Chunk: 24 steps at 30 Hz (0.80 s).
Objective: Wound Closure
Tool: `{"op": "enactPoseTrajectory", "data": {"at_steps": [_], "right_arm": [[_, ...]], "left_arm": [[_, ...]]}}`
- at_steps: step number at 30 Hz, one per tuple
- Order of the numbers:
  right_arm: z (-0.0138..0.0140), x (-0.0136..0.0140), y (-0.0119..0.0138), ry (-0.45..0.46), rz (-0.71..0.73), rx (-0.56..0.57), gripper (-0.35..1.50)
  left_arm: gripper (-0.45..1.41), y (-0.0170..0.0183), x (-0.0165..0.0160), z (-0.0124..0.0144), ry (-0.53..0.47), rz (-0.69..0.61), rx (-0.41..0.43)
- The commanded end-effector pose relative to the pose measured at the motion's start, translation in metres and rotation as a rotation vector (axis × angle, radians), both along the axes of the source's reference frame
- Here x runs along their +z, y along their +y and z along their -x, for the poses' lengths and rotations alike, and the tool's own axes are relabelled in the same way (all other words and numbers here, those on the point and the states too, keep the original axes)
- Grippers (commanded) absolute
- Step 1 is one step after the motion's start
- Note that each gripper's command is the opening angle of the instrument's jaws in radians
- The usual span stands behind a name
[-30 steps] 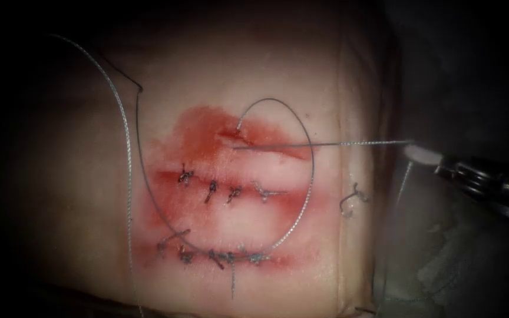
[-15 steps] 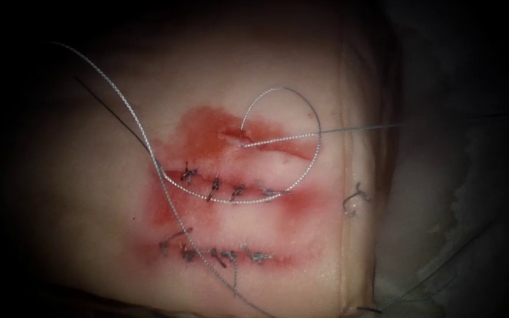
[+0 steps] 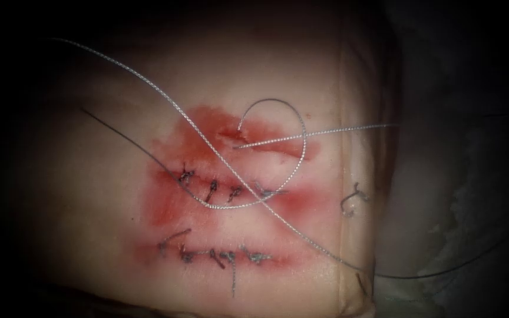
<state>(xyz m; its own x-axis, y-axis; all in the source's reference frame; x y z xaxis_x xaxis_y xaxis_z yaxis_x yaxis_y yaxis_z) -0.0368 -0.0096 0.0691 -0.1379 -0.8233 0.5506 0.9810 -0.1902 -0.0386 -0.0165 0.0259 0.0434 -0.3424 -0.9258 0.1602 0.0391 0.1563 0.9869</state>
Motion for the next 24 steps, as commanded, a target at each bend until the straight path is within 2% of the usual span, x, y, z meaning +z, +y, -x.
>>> {"op": "enactPoseTrajectory", "data": {"at_steps": [1,2,3,4,5,9,10,12,13,14,15,17,18,19,20,22,24], "right_arm": [[-0.0038,-0.0011,-0.0006,0.055,0.022,-0.017,0.32],[-0.0053,-0.0021,-0.0004,0.086,0.025,-0.043,0.36],[-0.0073,-0.0034,-0.0002,0.126,0.025,-0.092,0.47],[-0.0108,-0.0057,0.0000,0.194,0.029,-0.142,0.68],[-0.0123,-0.0067,0.0000,0.213,0.031,-0.165,0.62],[-0.0184,-0.0101,-0.0008,0.286,0.027,-0.271,0.86],[-0.0196,-0.0109,-0.0011,0.303,0.024,-0.297,0.89],[-0.0224,-0.0123,-0.0019,0.325,0.021,-0.366,0.83],[-0.0235,-0.0128,-0.0023,0.335,0.021,-0.399,0.86],[-0.0245,-0.0133,-0.0028,0.354,0.016,-0.420,0.99],[-0.0258,-0.0139,-0.0035,0.373,0.017,-0.464,0.98],[-0.0275,-0.0147,-0.0046,0.380,0.042,-0.568,0.91],[-0.0288,-0.0150,-0.0050,0.363,0.074,-0.699,0.62],[-0.0299,-0.0152,-0.0052,0.357,0.098,-0.802,0.73],[-0.0325,-0.0154,-0.0053,0.340,0.121,-0.956,0.91],[-0.0345,-0.0153,-0.0053,0.332,0.134,-1.028,0.94],[-0.0370,-0.0147,-0.0050,0.284,0.173,-1.082,0.96]], "left_arm": [[-0.45,0.0006,0.0003,0.0007,-0.004,-0.001,-0.003],[-0.45,0.0005,0.0004,0.0007,-0.006,-0.012,-0.001],[-0.45,0.0003,0.0004,0.0008,-0.005,-0.023,-0.002],[-0.45,-0.0004,0.0007,0.0013,-0.025,-0.054,0.030],[-0.45,-0.0011,0.0011,0.0020,-0.045,-0.079,0.079],[-0.45,-0.0044,0.0028,0.0050,-0.055,-0.129,0.226],[-0.45,-0.0052,0.0032,0.0058,-0.062,-0.154,0.254],[-0.45,-0.0072,0.0042,0.0075,-0.079,-0.180,0.318],[-0.45,-0.0081,0.0045,0.0082,-0.078,-0.187,0.346],[-0.45,-0.0090,0.0050,0.0090,-0.075,-0.200,0.386],[-0.45,-0.0096,0.0052,0.0095,-0.066,-0.209,0.407],[-0.45,-0.0106,0.0058,0.0104,-0.053,-0.221,0.432],[-0.45,-0.0109,0.0060,0.0108,-0.053,-0.229,0.440],[-0.45,-0.0112,0.0063,0.0112,-0.056,-0.231,0.447],[-0.45,-0.0117,0.0068,0.0117,-0.057,-0.230,0.457],[-0.45,-0.0119,0.0071,0.0119,-0.054,-0.238,0.459],[-0.45,-0.0120,0.0072,0.0120,-0.045,-0.238,0.462]]}}
